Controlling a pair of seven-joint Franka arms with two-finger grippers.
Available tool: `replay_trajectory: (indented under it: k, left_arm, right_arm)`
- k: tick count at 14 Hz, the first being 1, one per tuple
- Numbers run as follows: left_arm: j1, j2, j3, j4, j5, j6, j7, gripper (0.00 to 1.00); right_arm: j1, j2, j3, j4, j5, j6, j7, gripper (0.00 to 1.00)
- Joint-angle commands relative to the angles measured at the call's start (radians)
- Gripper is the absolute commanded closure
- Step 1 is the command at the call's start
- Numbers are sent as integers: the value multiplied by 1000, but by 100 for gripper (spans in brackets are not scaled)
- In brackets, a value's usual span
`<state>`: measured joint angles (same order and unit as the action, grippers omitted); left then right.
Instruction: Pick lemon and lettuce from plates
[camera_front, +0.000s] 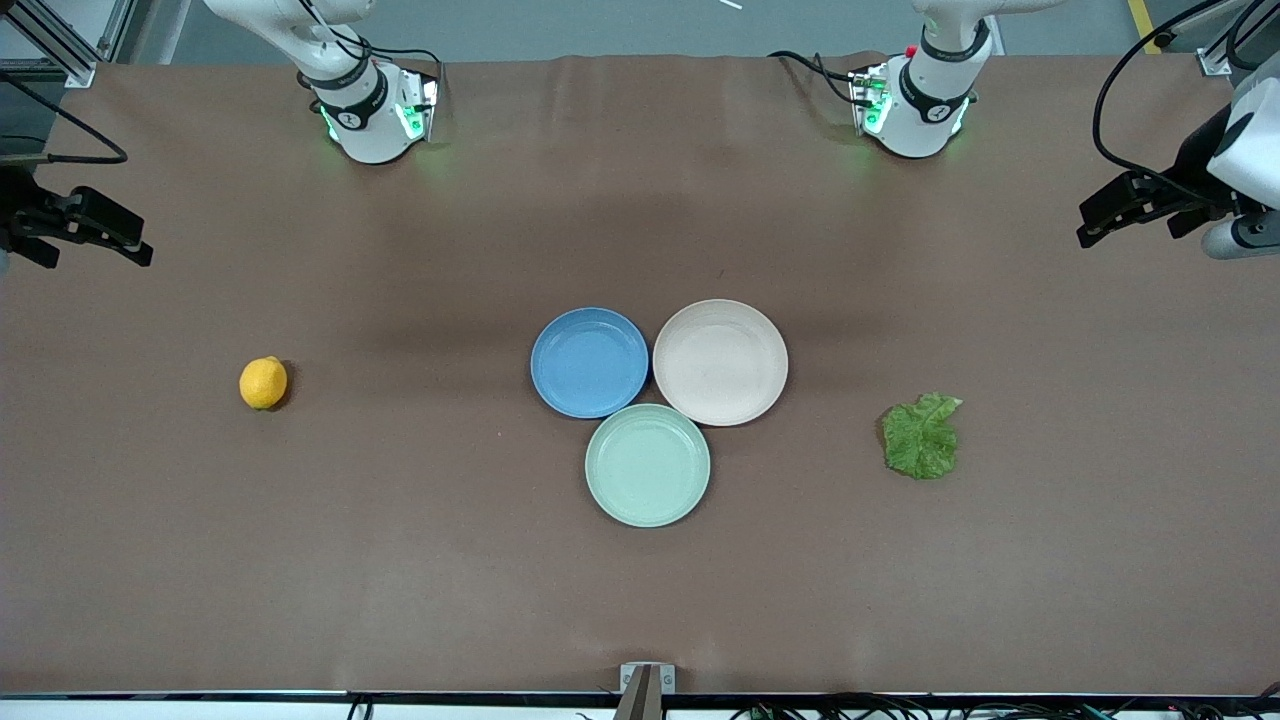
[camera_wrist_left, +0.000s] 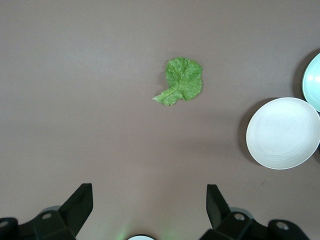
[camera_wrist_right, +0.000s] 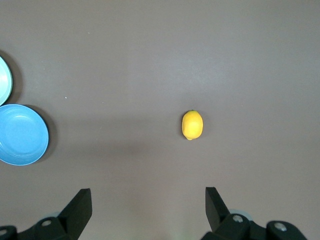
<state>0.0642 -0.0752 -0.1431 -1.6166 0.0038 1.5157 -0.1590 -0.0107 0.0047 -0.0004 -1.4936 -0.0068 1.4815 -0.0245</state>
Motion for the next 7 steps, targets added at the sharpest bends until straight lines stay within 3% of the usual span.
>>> replay_trajectory:
  k: [1,7]
  left_arm:
    - [6,-35,-4,-37,-4,26,38,0]
    - [9,-12,0,0,-2,24,53,0]
  right_arm:
    - [-8,-31,7,-39,13,16,8,0]
    - [-8,-31,7,-39,13,16,6,0]
